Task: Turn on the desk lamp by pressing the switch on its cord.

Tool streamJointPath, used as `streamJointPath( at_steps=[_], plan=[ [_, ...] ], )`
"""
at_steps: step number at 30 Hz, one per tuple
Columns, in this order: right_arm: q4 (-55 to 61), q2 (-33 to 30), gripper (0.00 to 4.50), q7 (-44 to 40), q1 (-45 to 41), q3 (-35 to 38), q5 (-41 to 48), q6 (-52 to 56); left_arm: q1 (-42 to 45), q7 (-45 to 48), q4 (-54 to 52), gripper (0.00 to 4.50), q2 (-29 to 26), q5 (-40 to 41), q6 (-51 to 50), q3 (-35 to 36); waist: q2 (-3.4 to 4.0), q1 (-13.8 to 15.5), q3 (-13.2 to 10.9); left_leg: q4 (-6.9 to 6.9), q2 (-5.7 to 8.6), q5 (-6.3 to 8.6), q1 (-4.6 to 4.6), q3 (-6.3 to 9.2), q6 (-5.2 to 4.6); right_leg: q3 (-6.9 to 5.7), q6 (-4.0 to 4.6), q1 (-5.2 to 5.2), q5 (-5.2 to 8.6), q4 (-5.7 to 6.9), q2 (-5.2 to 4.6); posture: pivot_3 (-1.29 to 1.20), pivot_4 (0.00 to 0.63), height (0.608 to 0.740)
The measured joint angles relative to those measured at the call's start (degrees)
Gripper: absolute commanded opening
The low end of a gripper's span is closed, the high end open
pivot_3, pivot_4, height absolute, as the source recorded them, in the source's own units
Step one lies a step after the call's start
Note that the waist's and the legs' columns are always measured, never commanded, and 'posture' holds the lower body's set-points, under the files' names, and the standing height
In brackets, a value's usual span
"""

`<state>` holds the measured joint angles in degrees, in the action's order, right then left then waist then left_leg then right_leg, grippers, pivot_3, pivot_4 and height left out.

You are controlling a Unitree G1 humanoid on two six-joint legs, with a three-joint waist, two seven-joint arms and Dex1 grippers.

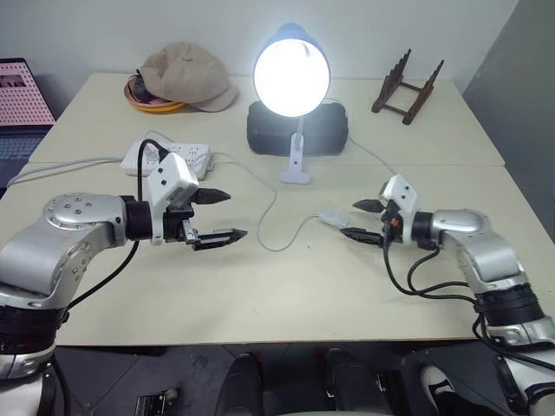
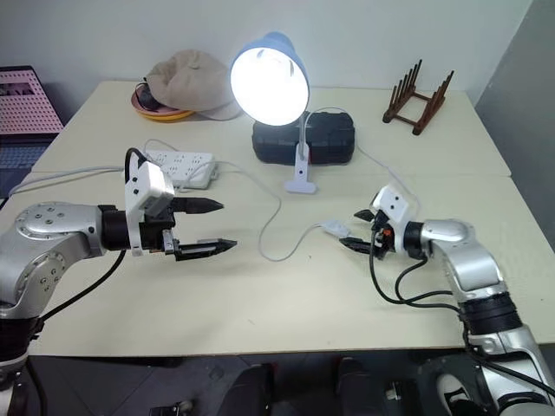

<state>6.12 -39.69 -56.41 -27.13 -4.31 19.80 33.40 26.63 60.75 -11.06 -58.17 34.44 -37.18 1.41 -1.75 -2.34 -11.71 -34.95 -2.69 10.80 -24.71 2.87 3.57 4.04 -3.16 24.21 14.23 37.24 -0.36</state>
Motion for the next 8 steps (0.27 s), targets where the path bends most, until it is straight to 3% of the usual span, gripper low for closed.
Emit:
streamJointPath(
  at_steps=[5, 8],
  plan=[
    [9.72, -8.12, 4.47, -3.12, 2.02, 6.32, 7.41, 8.24, 4.61, 5.11, 6.65, 4.50, -1.13, -2.06, 0.33, -0.34, 0.01, 0.15, 0.00, -0.05, 0.00, 0.00, 0.03, 0.00, 0.00, 0.00, 0.00, -0.02, 0.00, 0.04, 0.00, 0.00, 0.150, 0.740],
    [12.01, -9.72, 4.47, -3.47, 3.82, 7.41, 8.33, 8.56, 6.21, 6.64, 9.36, 4.50, -1.09, -3.49, 1.17, -0.80, 0.00, 0.10, 0.00, -0.05, -0.01, 0.00, 0.04, -0.01, 0.00, 0.01, 0.00, -0.02, 0.00, 0.06, 0.02, 0.00, 0.150, 0.740]
  ],
)
